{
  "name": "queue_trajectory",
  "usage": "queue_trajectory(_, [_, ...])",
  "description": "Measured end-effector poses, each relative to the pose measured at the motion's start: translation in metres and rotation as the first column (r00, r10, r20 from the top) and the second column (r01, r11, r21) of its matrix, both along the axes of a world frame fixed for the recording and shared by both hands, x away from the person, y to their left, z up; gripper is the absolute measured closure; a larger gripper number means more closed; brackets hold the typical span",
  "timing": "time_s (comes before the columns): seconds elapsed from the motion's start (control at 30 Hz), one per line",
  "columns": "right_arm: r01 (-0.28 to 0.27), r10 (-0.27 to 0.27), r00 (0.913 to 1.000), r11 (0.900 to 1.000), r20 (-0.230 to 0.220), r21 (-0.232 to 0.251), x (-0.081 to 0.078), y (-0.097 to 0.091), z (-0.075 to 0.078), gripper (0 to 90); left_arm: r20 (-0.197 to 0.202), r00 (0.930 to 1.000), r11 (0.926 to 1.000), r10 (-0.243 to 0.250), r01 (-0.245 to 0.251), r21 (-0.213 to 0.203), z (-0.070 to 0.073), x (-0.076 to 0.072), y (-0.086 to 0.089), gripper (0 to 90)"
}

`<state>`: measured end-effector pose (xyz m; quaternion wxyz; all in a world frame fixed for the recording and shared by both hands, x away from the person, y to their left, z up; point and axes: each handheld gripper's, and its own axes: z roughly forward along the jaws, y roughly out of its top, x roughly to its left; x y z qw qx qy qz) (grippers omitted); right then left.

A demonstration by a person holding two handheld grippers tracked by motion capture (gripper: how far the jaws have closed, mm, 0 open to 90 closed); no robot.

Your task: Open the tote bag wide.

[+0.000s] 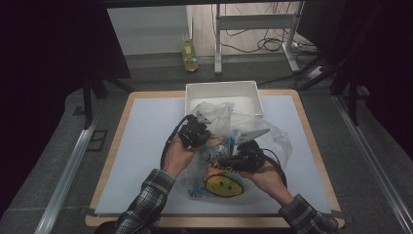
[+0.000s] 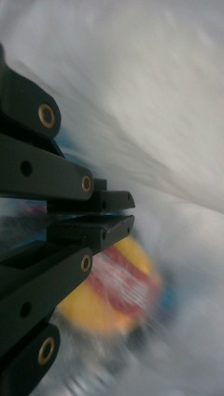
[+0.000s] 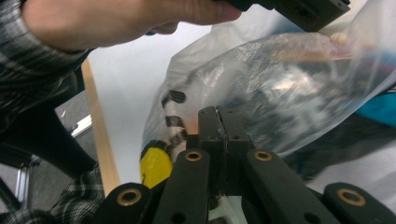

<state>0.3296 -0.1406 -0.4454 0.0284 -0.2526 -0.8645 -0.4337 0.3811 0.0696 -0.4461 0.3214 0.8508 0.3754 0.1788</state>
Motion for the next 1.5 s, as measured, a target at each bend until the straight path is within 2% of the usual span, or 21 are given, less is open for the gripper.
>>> queue_trajectory(0.17, [-0.027,0.028,0.9996,0.9988,0.009,-0.04,-0.007,0.009,-0.006,88.8,-0.044,0.9981,0.9989,0.044,-0.043,0.019,-0.018,-0.006,0.024,86.0])
queue_trajectory(0.33, [-0.011,0.012,0.9995,0.9995,0.03,-0.031,-0.005,0.005,0.001,87.6,-0.107,0.9922,0.9971,0.065,-0.061,0.046,-0.046,-0.011,0.043,86.2])
queue_trajectory(0.4, [0.032,-0.031,0.998,0.9993,0.056,-0.02,-0.001,-0.003,0.011,87.5,-0.142,0.9873,0.9973,0.072,-0.068,0.028,-0.06,-0.012,0.051,86.1])
queue_trajectory(0.5, [0.072,-0.072,0.9947,0.9974,0.073,-0.003,0.004,-0.012,0.017,87.5,-0.15,0.9861,0.9973,0.071,-0.068,0.027,-0.065,-0.015,0.053,86.1])
queue_trajectory(0.53, [0.134,-0.134,0.9861,0.9909,0.099,-0.001,0.01,-0.02,0.021,87.0,-0.159,0.9853,0.9979,0.062,-0.058,0.027,-0.069,-0.018,0.055,86.1])
queue_trajectory(0.57, [0.134,-0.134,0.9861,0.9909,0.099,-0.001,0.01,-0.02,0.021,87.0,-0.159,0.9853,0.9979,0.062,-0.058,0.027,-0.069,-0.018,0.055,86.0])
queue_trajectory(0.6, [0.198,-0.198,0.9754,0.9802,0.097,0.009,0.019,-0.03,0.021,87.1,-0.168,0.9843,0.9983,0.055,-0.051,0.029,-0.072,-0.021,0.057,86.0])
queue_trajectory(0.67, [0.228,-0.227,0.969,0.9737,0.098,0.002,0.023,-0.034,0.019,87.2,-0.17,0.984,0.9982,0.054,-0.049,0.034,-0.074,-0.023,0.058,86.1])
queue_trajectory(0.7, [0.275,-0.267,0.9556,0.9603,0.125,-0.049,0.032,-0.04,0.011,88.5,-0.176,0.9829,0.9982,0.053,-0.047,0.036,-0.077,-0.026,0.061,86.1])
queue_trajectory(0.83, [0.309,-0.298,0.9486,0.9446,0.106,-0.11,0.041,-0.049,-0.007,89.0,-0.183,0.9812,0.9981,0.062,-0.061,0.01,-0.078,-0.032,0.068,87.4])
queue_trajectory(0.87, [0.333,-0.317,0.9411,0.9288,0.116,-0.162,0.043,-0.055,-0.02,89.1,-0.181,0.9815,0.9979,0.062,-0.058,0.028,-0.078,-0.035,0.074,88.0])
queue_trajectory(0.93, [0.333,-0.318,0.9422,0.9258,0.104,-0.179,0.044,-0.058,-0.025,89.1,-0.182,0.9808,0.9974,0.069,-0.065,0.031,-0.078,-0.037,0.077,89.0])
queue_trajectory(0.97, [0.342,-0.33,0.9397,0.9141,0.091,-0.218,0.044,-0.062,-0.036,89.1,-0.174,0.9815,0.996,0.079,-0.071,0.055,-0.078,-0.042,0.084,89.1])
queue_trajectory(1.07, [0.333,-0.326,0.9427,0.9024,0.073,-0.274,0.041,-0.068,-0.05,89.2,-0.175,0.9796,0.9941,0.098,-0.089,0.063,-0.078,-0.047,0.094,89.2])
queue_trajectory(1.13, [0.327,-0.32,0.9447,0.8956,0.074,-0.302,0.038,-0.071,-0.057,89.2,-0.197,0.9732,0.993,0.118,-0.116,0.024,-0.076,-0.052,0.11,89.2])
queue_trajectory(1.17, [0.327,-0.32,0.9447,0.8956,0.074,-0.302,0.038,-0.071,-0.057,89.2,-0.197,0.9732,0.993,0.118,-0.116,0.024,-0.076,-0.052,0.11,89.0])
queue_trajectory(1.23, [0.309,-0.305,0.9506,0.9084,0.059,-0.282,0.034,-0.072,-0.055,89.1,-0.176,0.9827,0.9963,0.058,-0.068,-0.052,-0.065,-0.061,0.117,88.3])
queue_trajectory(1.3, [0.297,-0.291,0.9549,0.9215,0.061,-0.251,0.031,-0.071,-0.046,89.0,-0.167,0.9847,0.9945,0.049,-0.064,-0.083,-0.06,-0.064,0.119,87.3])
queue_trajectory(1.33, [0.293,-0.285,0.9562,0.9271,0.065,-0.234,0.029,-0.069,-0.04,89.0,-0.149,0.9887,0.9905,0.018,-0.038,-0.132,-0.047,-0.069,0.122,86.6])
queue_trajectory(1.37, [0.293,-0.285,0.9562,0.9271,0.065,-0.234,0.029,-0.069,-0.04,89.0,-0.149,0.9887,0.9905,0.018,-0.038,-0.132,-0.047,-0.069,0.122,86.0])
queue_trajectory(1.5, [0.255,-0.243,0.966,0.9515,0.089,-0.172,0.023,-0.06,-0.009,89.0,-0.118,0.9925,0.9865,-0.035,0.015,-0.163,-0.025,-0.081,0.119,85.3])
